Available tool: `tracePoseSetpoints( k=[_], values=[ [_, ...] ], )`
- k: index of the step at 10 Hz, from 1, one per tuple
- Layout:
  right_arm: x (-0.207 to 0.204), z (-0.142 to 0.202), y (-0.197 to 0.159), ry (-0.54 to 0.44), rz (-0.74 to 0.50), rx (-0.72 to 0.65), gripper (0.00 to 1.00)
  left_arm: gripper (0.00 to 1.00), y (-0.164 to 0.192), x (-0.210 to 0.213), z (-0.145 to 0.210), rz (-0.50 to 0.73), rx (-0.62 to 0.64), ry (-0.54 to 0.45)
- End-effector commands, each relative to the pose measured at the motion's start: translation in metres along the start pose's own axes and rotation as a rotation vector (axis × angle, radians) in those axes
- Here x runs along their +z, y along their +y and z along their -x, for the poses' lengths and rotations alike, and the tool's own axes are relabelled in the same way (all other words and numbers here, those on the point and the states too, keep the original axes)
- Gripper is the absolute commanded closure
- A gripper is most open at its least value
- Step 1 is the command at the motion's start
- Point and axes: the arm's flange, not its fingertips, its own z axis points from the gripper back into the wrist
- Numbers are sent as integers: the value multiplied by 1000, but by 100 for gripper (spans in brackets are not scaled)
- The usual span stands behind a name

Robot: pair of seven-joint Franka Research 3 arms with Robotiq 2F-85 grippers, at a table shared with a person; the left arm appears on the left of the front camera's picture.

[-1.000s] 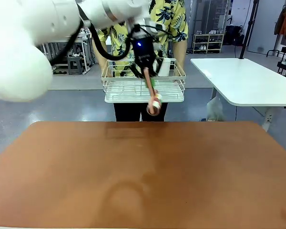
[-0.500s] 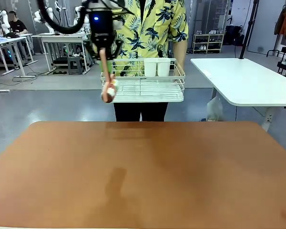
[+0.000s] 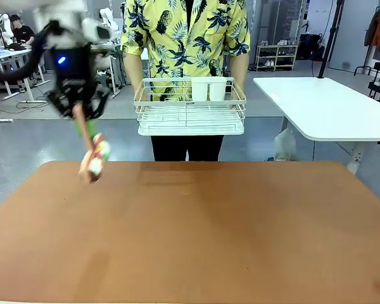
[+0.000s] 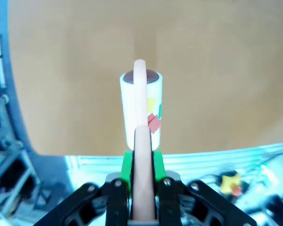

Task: Clean the table.
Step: Clean the table with the Lint Roller when the human lifts the Dish drying rack.

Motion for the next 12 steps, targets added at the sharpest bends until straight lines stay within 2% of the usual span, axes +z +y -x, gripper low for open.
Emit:
tracePoseSetpoints(
  k=[1,5,6,12],
  values=[
    [1,1,3,-3,-3,3,0,79,31,-35,37,32,31,-35],
    [1,1,3,-3,-3,3,0,79,46,-46,22,49,68,-6],
    [1,1,3,-3,-3,3,0,79,52,-52,39,2,73,15],
    [1,1,3,-3,-3,3,0,79,52,-52,39,2,73,15]
  ],
)
